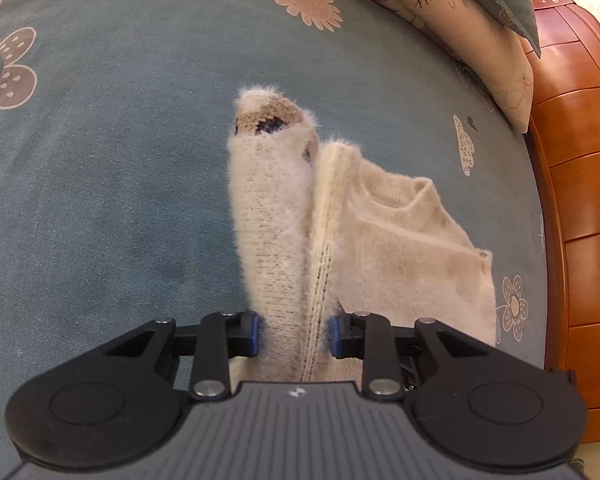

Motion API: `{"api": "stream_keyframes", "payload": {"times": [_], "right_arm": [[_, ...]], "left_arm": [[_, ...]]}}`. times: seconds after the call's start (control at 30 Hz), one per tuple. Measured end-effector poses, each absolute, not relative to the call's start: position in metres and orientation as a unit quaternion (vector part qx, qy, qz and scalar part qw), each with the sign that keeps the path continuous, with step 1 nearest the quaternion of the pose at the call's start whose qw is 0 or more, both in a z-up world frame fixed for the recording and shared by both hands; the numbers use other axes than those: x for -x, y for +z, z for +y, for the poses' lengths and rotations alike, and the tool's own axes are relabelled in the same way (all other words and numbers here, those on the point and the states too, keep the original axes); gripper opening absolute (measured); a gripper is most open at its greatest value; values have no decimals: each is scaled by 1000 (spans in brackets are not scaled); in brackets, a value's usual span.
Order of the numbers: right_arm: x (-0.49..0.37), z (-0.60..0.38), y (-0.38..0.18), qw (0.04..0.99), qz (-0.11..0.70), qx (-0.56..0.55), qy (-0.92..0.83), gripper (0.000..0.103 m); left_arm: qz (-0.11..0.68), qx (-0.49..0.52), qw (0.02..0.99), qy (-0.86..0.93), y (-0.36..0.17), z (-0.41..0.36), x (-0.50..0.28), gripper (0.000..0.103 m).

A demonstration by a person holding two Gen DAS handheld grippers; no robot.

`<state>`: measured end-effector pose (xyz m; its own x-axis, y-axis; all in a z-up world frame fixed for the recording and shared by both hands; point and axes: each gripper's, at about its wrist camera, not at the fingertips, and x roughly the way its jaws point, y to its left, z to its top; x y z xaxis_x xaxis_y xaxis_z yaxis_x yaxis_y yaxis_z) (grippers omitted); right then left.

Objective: Fold clothes
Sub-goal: 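Lift the side edge with the left gripper and fold it across the sweater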

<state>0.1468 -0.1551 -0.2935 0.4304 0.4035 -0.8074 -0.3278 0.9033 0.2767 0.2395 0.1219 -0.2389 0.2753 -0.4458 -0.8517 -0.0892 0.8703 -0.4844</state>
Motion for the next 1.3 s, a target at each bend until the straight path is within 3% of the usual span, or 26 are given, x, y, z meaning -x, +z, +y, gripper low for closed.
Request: {"api": "stream_keyframes", "payload": {"times": [0.13, 0.47, 0.9, 1.3], "right_arm": [[-148, -160, -291, 841, 493, -46, 218, 17], [-120, -192, -272, 838, 496, -68, 216, 31], [-84, -256, -252, 858, 472, -107, 174, 40], [-52, -315, -252, 870, 460, -136, 112, 41]], "left_arm": [[595, 224, 764, -110, -227, 113, -238, 28], [612, 211, 754, -113, -195, 70, -239, 28], [631, 198, 732, -162, -172, -23, -247, 28], [643, 208, 716, -177, -197, -102, -259, 28]]}}
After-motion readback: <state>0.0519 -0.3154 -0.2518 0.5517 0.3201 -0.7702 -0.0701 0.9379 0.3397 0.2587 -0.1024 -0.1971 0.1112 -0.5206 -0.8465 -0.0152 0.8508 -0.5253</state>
